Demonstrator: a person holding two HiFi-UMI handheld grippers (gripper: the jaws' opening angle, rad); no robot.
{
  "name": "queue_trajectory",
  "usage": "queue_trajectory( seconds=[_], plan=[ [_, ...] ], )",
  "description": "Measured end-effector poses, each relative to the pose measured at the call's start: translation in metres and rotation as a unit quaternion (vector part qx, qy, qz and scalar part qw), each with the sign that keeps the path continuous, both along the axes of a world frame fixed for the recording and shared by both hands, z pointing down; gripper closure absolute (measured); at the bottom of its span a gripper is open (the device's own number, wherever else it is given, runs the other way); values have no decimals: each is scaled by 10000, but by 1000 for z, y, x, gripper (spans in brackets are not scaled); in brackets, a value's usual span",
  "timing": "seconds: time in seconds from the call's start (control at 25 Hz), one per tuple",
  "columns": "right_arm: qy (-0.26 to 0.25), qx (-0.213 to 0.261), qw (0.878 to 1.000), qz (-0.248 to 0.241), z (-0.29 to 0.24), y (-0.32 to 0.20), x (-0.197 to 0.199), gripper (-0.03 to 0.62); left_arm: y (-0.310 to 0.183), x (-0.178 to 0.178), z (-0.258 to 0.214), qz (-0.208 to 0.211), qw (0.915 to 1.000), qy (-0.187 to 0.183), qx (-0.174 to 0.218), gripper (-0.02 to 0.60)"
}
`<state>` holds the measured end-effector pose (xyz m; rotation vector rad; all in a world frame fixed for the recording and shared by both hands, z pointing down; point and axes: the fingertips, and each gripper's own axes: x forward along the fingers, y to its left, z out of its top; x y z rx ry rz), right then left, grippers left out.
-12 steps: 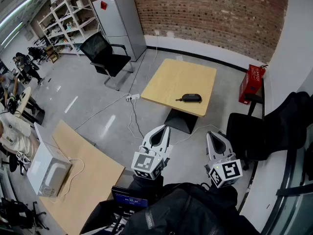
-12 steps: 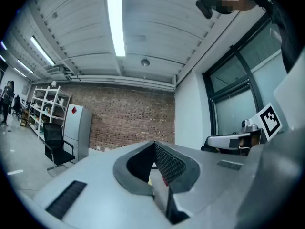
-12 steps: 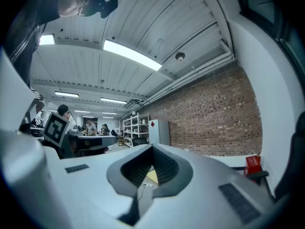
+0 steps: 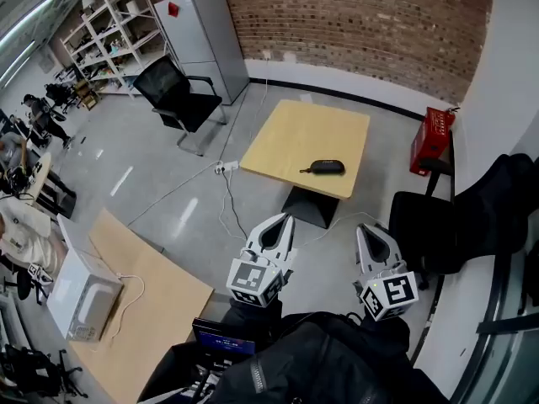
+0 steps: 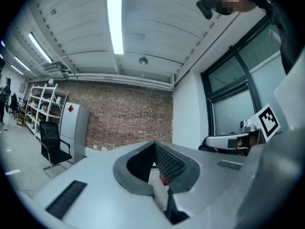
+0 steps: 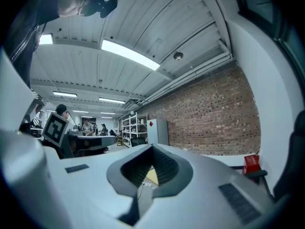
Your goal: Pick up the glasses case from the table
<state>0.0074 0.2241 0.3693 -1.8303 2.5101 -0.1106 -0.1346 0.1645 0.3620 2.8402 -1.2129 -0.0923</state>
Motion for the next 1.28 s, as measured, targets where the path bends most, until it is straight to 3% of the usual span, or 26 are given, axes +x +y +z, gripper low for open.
queue_trajectory(
  seconds=[0.68, 1.28],
  plan=[
    [-130, -56, 9999, 90, 6, -8, 16, 589, -7, 14, 5, 70, 9999, -30, -74, 583],
    [-241, -264, 9994, 1, 26, 1, 50, 589, 2, 54, 25, 86, 9992, -213, -320, 583]
  ],
)
